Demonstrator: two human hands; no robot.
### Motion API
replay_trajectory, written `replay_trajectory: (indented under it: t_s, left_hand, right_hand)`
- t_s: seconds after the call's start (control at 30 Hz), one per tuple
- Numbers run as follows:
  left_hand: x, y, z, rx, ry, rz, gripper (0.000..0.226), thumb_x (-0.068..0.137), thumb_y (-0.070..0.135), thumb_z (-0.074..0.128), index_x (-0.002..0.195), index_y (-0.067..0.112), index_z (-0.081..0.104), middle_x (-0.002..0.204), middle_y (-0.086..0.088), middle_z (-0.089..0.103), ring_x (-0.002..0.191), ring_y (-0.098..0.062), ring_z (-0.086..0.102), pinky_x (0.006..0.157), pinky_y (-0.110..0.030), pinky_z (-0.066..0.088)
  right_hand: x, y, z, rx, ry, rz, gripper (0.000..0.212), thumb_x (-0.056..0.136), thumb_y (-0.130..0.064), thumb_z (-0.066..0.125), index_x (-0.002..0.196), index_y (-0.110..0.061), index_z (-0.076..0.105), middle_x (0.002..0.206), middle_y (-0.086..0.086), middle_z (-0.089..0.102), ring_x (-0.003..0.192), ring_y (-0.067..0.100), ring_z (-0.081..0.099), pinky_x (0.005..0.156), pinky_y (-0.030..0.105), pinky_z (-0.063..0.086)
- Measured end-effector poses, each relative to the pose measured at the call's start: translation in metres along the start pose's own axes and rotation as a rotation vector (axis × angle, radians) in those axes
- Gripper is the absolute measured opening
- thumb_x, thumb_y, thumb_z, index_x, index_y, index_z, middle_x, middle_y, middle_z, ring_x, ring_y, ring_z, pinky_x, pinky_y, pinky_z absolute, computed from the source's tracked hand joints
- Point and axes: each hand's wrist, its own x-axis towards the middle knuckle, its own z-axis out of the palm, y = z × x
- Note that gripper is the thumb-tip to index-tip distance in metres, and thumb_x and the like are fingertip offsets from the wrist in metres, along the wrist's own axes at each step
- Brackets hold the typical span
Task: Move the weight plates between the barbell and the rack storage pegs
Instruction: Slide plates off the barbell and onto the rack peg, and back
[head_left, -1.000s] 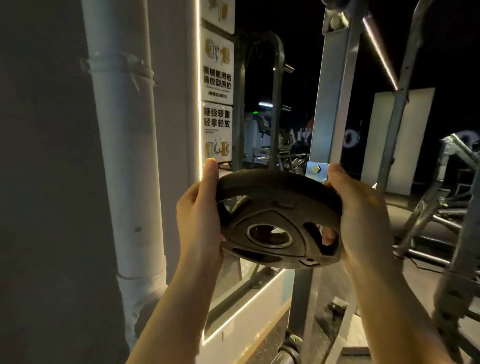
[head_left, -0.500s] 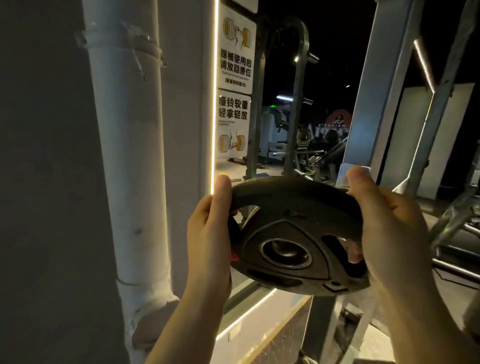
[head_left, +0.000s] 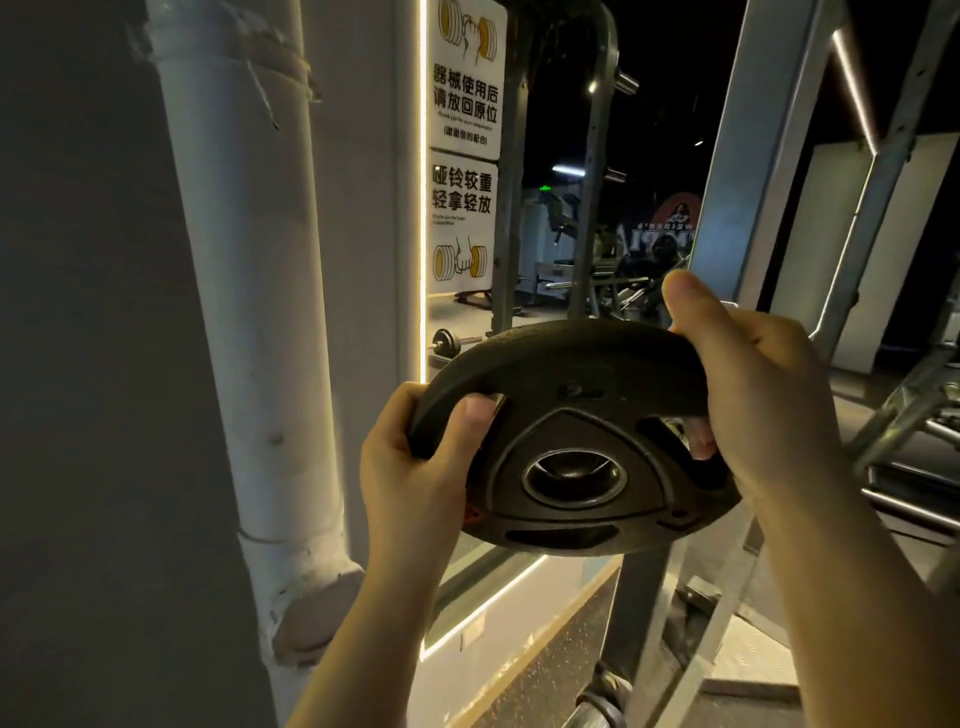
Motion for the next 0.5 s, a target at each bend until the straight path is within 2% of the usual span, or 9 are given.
replay_trajectory:
  t_s: [0.13, 0.23, 0.3, 0.33, 0.4, 0.5]
  left_hand:
    - [0.008, -0.009, 0.005, 0.078, 0.063, 0.17, 0.021, 0.068, 0.044, 0.06, 0.077, 0.025, 0.055, 0.063, 0.019, 0.061, 0.06, -0.002, 0.059, 0.055, -0.009, 0.046]
    - [0.026, -0.005, 0.004, 0.028, -0.07, 0.195, 0.027, 0.064, 0.039, 0.065, 0.08, 0.02, 0.054, 0.067, 0.018, 0.064, 0.062, 0.0, 0.062, 0.055, -0.01, 0.047]
    - [0.044, 0.005, 0.002, 0.147, -0.208, 0.275, 0.027, 0.064, 0.043, 0.068, 0.08, 0.025, 0.055, 0.068, 0.018, 0.063, 0.063, -0.001, 0.062, 0.057, -0.011, 0.047]
    - [0.055, 0.01, 0.004, 0.228, -0.277, 0.309, 0.027, 0.065, 0.047, 0.069, 0.079, 0.027, 0.056, 0.067, 0.018, 0.063, 0.062, -0.001, 0.061, 0.057, -0.011, 0.046]
    - [0.071, 0.019, 0.012, 0.357, -0.371, 0.321, 0.032, 0.063, 0.056, 0.067, 0.074, 0.028, 0.057, 0.064, 0.014, 0.06, 0.058, -0.002, 0.058, 0.054, -0.013, 0.044]
    - [0.08, 0.02, 0.02, 0.438, -0.387, 0.319, 0.052, 0.062, 0.065, 0.063, 0.076, 0.015, 0.062, 0.063, 0.004, 0.06, 0.058, -0.008, 0.057, 0.057, -0.027, 0.046]
  right_hand:
    - [-0.005, 0.003, -0.003, 0.02, -0.022, -0.017, 0.086, 0.069, -0.076, 0.035, 0.071, 0.01, 0.049, 0.055, 0.025, 0.043, 0.052, 0.038, 0.045, 0.056, 0.032, 0.041]
    - [-0.021, 0.014, -0.005, 0.115, 0.007, 0.096, 0.07, 0.074, -0.071, 0.039, 0.064, -0.003, 0.05, 0.045, 0.013, 0.044, 0.04, 0.025, 0.045, 0.05, 0.023, 0.039]
    - [-0.03, 0.025, -0.003, 0.233, 0.034, 0.237, 0.059, 0.078, -0.069, 0.042, 0.065, -0.012, 0.054, 0.04, -0.001, 0.048, 0.036, 0.009, 0.047, 0.044, 0.017, 0.039]
    - [-0.033, 0.03, -0.001, 0.302, 0.053, 0.309, 0.058, 0.078, -0.072, 0.044, 0.072, -0.015, 0.055, 0.041, -0.005, 0.05, 0.036, 0.004, 0.048, 0.043, 0.015, 0.039]
    - [-0.037, 0.036, 0.002, 0.414, 0.086, 0.394, 0.059, 0.072, -0.069, 0.042, 0.082, -0.013, 0.056, 0.043, -0.007, 0.052, 0.037, 0.002, 0.048, 0.043, 0.014, 0.039]
    - [-0.039, 0.035, 0.003, 0.488, 0.077, 0.407, 0.052, 0.071, -0.062, 0.039, 0.071, -0.012, 0.052, 0.038, -0.004, 0.043, 0.032, 0.01, 0.04, 0.039, 0.016, 0.034]
